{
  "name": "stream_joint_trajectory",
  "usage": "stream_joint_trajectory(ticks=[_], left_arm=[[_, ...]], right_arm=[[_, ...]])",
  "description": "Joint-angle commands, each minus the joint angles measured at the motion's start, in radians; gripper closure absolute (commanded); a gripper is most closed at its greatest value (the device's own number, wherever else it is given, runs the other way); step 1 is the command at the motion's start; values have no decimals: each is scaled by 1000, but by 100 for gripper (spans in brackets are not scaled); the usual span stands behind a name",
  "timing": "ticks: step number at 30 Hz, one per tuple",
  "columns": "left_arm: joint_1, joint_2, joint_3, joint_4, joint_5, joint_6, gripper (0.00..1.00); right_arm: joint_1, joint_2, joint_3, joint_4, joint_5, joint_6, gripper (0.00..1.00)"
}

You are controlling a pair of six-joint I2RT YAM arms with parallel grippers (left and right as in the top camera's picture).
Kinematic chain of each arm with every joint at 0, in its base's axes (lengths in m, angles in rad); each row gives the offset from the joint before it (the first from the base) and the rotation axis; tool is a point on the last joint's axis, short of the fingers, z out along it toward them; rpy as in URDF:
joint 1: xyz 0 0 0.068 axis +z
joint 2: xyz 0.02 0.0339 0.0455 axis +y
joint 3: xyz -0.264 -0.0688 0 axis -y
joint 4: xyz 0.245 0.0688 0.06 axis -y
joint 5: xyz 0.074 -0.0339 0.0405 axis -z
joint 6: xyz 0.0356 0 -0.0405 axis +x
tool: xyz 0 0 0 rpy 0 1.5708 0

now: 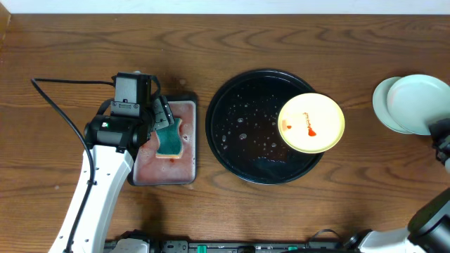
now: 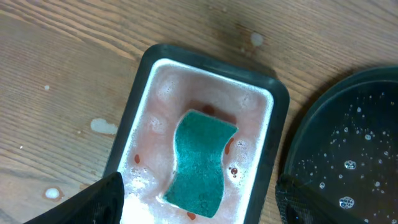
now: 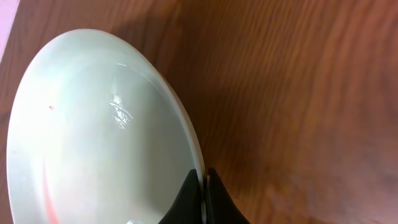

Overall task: Clean dirty plates on tray and stack at the side
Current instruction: 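Carry the mint plate right and stack it on the clean plate, then move the right gripper back to the yellow plate's rim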

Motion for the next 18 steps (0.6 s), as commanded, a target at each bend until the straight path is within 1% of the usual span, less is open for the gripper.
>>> stream_joint_trajectory(ticks=[1, 4, 6, 9, 11, 14, 18], left_arm=[[5, -1, 2, -2, -5, 17, 22], [5, -1, 2, -2, -5, 17, 22], [5, -1, 2, -2, -5, 17, 22], [5, -1, 2, -3, -5, 17, 21], [5, -1, 2, -3, -5, 17, 21], [5, -1, 2, -3, -5, 17, 22], [5, -1, 2, -3, -5, 17, 22]], right_arm=[[32, 34, 2, 56, -60, 55, 99], [79, 51, 2, 97, -57, 55, 99], [125, 58, 2, 110, -16, 55, 99], [156, 58, 2, 94, 39, 70, 99], [155, 58, 2, 52, 86, 115, 99], [151, 58, 2, 13, 134, 116, 99], [137, 58, 4, 6, 137, 118, 99]])
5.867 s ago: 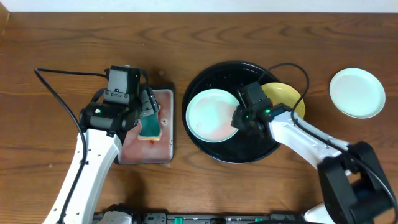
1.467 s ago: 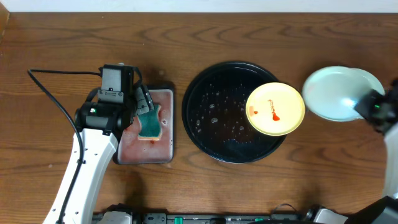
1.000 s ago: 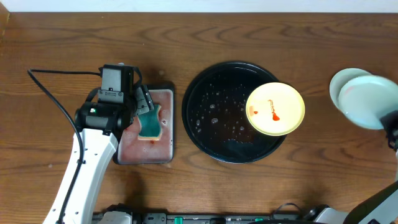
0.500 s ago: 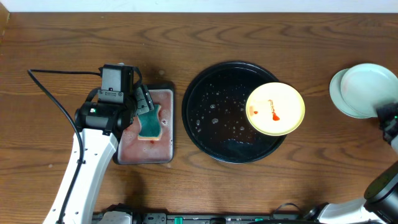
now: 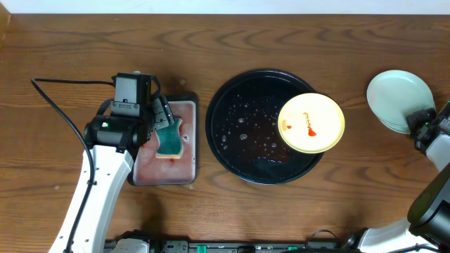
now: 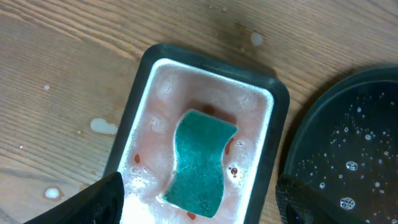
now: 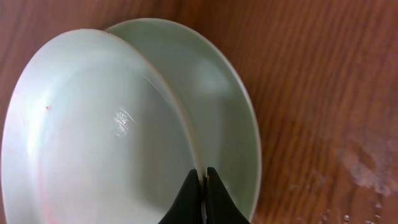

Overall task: Clean dirty plates on tray and stack at the side
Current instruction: 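Move the right gripper back to the yellow plate's rim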

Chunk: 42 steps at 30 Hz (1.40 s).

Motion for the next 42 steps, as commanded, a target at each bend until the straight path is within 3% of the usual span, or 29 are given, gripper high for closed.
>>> stream_joint_trajectory(ticks=[1, 11, 12, 14, 18, 21, 28, 32, 36, 42], left_arm=[[5, -1, 2, -3, -5, 17, 22], [5, -1, 2, -3, -5, 17, 21], [5, -1, 2, -3, -5, 17, 21], [5, -1, 2, -3, -5, 17, 22], [5, -1, 2, -6, -5, 17, 21], [5, -1, 2, -13, -5, 17, 21], [5, -1, 2, -14, -5, 17, 21], [5, -1, 2, -14, -5, 17, 21], [5, -1, 2, -17, -5, 17, 22], [5, -1, 2, -51, -5, 17, 21]], right_arm=[[-18, 3, 6, -5, 42, 25, 99], [-60, 3, 7, -43, 34, 50, 99], [-60, 3, 7, -43, 34, 50, 92], [-60, 3, 9, -42, 32, 50, 64], [-61, -8, 30, -48, -31, 1, 55], [-61, -111, 62, -103, -60, -15, 50], [-32, -343, 76, -224, -142, -97, 49], [69, -435, 76, -337, -150, -182, 52], [220, -445, 76, -417, -144, -250, 53], [432, -389, 76, -479, 56, -281, 47]])
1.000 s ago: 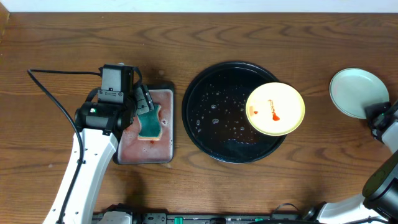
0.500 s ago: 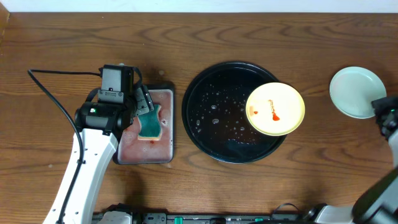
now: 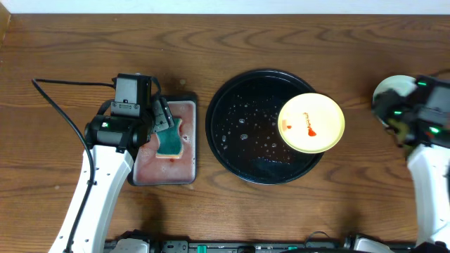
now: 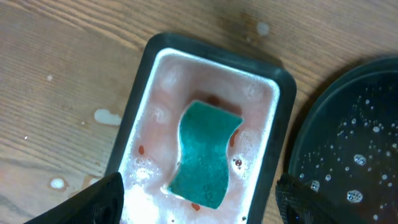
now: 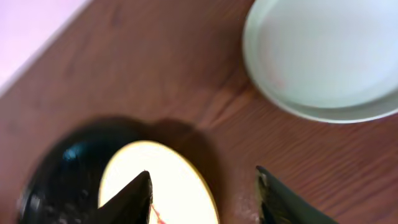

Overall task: Clean dirty plates on tray and stack at the side
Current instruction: 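Move the right gripper back to the yellow plate's rim, then slide the yellow plate onto the black tray center with the right gripper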

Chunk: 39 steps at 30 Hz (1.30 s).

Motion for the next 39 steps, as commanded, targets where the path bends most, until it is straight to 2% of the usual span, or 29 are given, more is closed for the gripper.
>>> stream_joint_trajectory(ticks=[1, 3, 13, 25, 34, 37, 38, 39], left_arm=[[5, -1, 2, -20, -5, 17, 21], [5, -1, 2, -24, -5, 17, 21], [5, -1, 2, -27, -5, 17, 21], [5, -1, 2, -27, -5, 17, 21], [5, -1, 2, -27, -5, 17, 21], [5, -1, 2, -27, -5, 17, 21], [5, -1, 2, -27, -5, 17, 21], [5, -1, 2, -27, -5, 17, 21]], right_arm=[[90, 47, 3, -21, 152, -58, 45], [105, 70, 3, -39, 164, -61, 43], [109, 235, 3, -161, 71, -83, 49], [192, 257, 3, -137, 53, -87, 51], [202, 314, 3, -130, 121, -48, 52], [202, 332, 3, -129, 115, -48, 64], [202, 339, 3, -129, 109, -45, 79], [203, 340, 3, -129, 108, -38, 86]])
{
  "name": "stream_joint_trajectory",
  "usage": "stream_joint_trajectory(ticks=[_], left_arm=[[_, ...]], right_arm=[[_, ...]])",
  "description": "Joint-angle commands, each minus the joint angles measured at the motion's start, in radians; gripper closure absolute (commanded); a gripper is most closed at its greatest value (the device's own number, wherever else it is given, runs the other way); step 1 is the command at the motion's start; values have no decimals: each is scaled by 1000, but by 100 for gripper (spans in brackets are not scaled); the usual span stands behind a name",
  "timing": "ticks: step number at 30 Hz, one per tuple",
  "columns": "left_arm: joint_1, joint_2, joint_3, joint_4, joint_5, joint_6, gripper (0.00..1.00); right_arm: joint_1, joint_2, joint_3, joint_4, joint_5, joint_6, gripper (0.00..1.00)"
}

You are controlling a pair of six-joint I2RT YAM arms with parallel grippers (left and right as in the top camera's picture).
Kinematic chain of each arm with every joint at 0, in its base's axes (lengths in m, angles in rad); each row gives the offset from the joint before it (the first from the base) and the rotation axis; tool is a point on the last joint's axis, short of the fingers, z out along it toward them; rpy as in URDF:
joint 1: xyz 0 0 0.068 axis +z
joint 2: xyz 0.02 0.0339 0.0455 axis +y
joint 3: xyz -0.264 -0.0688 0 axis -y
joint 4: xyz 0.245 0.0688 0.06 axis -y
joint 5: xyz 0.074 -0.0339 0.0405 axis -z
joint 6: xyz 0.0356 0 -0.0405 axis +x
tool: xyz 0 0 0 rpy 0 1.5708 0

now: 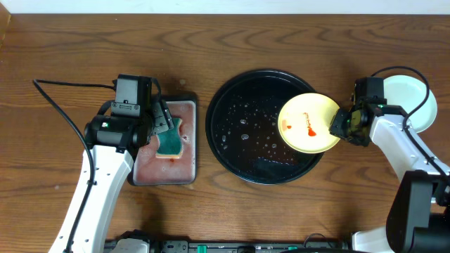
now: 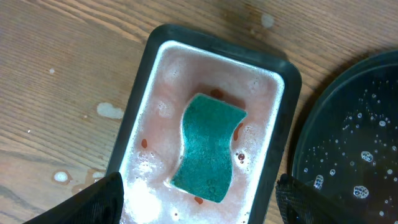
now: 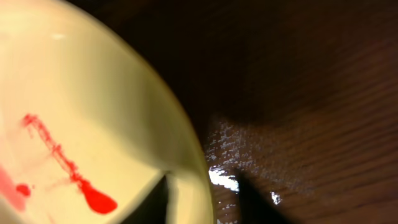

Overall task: Clean dirty plates on tray and stack at the side
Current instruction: 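Slide the yellow plate onto the black tray center with the right gripper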

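Note:
A yellow plate [image 1: 309, 123] smeared with red sauce [image 3: 74, 112] lies on the right side of the round black tray [image 1: 246, 126]. My right gripper [image 1: 342, 125] is open at the plate's right rim [image 3: 202, 186]. One finger is over the plate and the other is outside it over the wet table. Two pale green plates [image 1: 411, 98] are stacked at the far right. My left gripper [image 1: 158, 116] hangs wide open [image 2: 199, 202] above the green sponge [image 2: 208, 149], not touching it.
The sponge lies in a rectangular black tray [image 2: 140, 93] of pinkish soapy water, left of the round tray. Water drops and suds dot the round tray's floor [image 2: 360, 186]. A black cable [image 1: 60, 105] runs from the left arm across the table.
My right gripper was open above the table between the green stack and the tray. It now sits low with its fingers either side of the yellow plate's right rim. The left arm barely shifted.
My right gripper was shut on a pale green plate at the far right, then held it over another green plate there. Later that plate lay on the stack and the gripper was open, nearer the tray. Now it straddles the yellow plate's rim. The left gripper stayed over the sponge.

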Motion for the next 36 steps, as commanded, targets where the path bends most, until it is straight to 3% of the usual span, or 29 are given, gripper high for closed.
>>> stream_joint_trajectory(ticks=[1, 2, 12, 22, 36], left_arm=[[5, -1, 2, -6, -5, 17, 21], [5, -1, 2, -6, -5, 17, 21], [5, -1, 2, -6, -5, 17, 21], [5, -1, 2, -7, -5, 17, 21], [5, -1, 2, -21, -5, 17, 21]], right_arm=[[7, 19, 4, 2, 5, 21, 92], [7, 19, 4, 5, -3, 26, 99], [36, -30, 77, 3, -151, 31, 99], [238, -40, 99, 53, -146, 31, 99], [249, -6, 99, 84, -177, 55, 99]])
